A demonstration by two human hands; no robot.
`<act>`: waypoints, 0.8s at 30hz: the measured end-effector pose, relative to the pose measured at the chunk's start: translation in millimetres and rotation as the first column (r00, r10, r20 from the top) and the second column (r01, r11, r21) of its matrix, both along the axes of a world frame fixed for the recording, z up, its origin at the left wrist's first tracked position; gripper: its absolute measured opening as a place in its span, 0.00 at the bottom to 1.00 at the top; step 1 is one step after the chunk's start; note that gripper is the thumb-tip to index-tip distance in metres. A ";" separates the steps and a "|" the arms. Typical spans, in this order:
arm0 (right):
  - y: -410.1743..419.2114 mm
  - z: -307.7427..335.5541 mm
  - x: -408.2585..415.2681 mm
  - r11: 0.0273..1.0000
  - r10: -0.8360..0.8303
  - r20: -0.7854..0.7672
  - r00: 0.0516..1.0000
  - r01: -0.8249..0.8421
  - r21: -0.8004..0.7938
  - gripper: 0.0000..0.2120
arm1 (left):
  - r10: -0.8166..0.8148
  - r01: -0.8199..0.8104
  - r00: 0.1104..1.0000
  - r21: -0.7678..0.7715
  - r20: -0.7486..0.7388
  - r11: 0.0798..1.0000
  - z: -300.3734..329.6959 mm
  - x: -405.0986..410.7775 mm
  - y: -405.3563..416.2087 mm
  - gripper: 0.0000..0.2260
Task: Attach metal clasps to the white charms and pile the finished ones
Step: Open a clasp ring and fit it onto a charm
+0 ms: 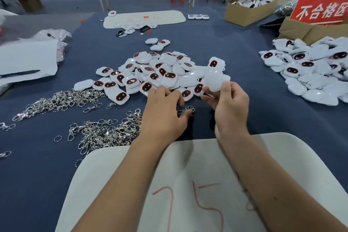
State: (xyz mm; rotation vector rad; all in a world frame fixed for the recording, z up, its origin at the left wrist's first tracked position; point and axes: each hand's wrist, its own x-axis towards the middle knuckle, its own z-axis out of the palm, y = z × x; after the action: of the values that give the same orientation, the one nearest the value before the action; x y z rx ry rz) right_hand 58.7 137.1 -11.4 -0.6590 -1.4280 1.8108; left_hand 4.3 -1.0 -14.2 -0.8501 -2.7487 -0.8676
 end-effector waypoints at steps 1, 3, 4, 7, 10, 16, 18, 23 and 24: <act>-1.1 0.5 -0.8 0.999 0.030 -0.054 0.998 -0.031 -0.018 0.17 | -0.014 0.014 1.000 -0.004 0.013 1.000 0.6 -0.7 -0.2 0.09; -1.8 0.7 -1.1 0.995 0.086 -0.105 0.991 -0.090 -0.036 0.16 | -0.051 0.052 0.999 -0.042 0.018 0.998 1.8 -2.4 -0.2 0.07; -1.2 0.9 -0.9 0.993 0.111 -0.106 0.988 -0.116 -0.038 0.15 | -0.065 0.066 0.998 -0.060 0.021 0.996 2.2 -2.9 -0.3 0.07; -0.1 5.7 2.3 0.977 0.194 -0.104 0.976 -0.202 -0.074 0.18 | -0.059 0.060 0.998 -0.010 0.038 0.998 2.5 -1.9 -0.4 0.07; -0.9 12.4 5.3 0.947 0.265 -0.110 0.958 -0.280 -0.158 0.23 | -0.027 -0.015 0.991 0.310 0.129 0.951 4.1 -2.5 -3.9 0.06; 0.2 8.5 4.6 0.931 0.362 0.019 0.932 -0.363 0.039 0.20 | -0.263 -0.204 0.884 0.826 0.386 0.525 14.5 2.4 -2.7 0.06; -3.0 5.4 5.1 0.886 0.382 0.105 0.918 -0.396 0.242 0.19 | -0.338 -0.220 0.853 0.861 0.398 0.459 13.7 4.2 -2.6 0.06; -7.3 1.2 4.3 0.819 0.349 0.108 0.931 -0.359 0.448 0.06 | -0.346 -0.167 0.860 0.847 0.375 0.504 7.7 3.2 -0.4 0.06; -7.1 0.5 4.0 0.828 0.332 0.105 0.938 -0.342 0.444 0.06 | -0.333 -0.150 0.869 0.835 0.367 0.530 6.4 2.9 0.6 0.06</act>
State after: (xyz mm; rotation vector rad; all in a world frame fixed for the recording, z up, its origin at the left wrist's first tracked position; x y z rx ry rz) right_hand 62.7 129.9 -10.9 -0.1879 -1.9997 1.6207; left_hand 7.1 -0.4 -7.8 -0.5890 -2.0381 -2.4534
